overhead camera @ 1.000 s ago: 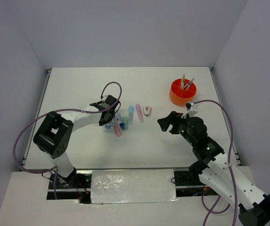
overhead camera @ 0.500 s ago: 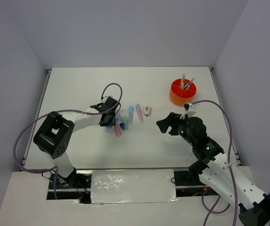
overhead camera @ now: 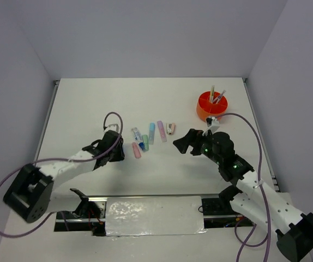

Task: Sort the stationery into containers
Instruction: Pick up the pen from the center of the board.

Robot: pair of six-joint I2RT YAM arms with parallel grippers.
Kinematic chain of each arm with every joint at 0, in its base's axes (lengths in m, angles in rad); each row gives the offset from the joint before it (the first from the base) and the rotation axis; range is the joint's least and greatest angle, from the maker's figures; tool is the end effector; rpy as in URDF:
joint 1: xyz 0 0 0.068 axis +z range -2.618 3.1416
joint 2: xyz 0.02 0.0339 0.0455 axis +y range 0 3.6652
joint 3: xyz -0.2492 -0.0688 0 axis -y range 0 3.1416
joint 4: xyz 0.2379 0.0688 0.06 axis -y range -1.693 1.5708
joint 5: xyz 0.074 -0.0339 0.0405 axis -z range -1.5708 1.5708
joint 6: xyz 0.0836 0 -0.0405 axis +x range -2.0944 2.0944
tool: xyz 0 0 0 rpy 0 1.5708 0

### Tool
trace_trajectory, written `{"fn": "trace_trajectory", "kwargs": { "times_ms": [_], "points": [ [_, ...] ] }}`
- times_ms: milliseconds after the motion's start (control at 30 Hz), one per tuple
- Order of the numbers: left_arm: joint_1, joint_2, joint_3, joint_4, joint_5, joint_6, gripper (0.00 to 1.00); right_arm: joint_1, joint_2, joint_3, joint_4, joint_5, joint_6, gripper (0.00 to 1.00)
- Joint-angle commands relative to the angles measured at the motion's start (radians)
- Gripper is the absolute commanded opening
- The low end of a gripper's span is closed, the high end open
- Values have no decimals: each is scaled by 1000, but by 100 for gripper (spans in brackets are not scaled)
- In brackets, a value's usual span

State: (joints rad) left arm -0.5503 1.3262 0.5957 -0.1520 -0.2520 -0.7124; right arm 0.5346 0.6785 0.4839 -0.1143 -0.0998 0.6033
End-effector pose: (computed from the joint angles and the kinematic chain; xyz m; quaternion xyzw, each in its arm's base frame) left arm 0.2456 -0.1262 0.1216 -0.1179 0.9274 -0.1021 0.3400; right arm 0.1857 0.1196 0.2350 -0.0017 0.8070 0.3513 0.4747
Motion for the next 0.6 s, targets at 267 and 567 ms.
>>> {"fn": "trace_trajectory", "kwargs": {
  "times_ms": [267, 567],
  "points": [
    [-77, -538, -158, 301, 284, 160, 0, 249, 252, 223, 139, 149, 196, 99],
    [-108, -648, -186, 405, 447, 211, 0, 448, 581, 462, 171, 276, 243, 87]
  ]
}}
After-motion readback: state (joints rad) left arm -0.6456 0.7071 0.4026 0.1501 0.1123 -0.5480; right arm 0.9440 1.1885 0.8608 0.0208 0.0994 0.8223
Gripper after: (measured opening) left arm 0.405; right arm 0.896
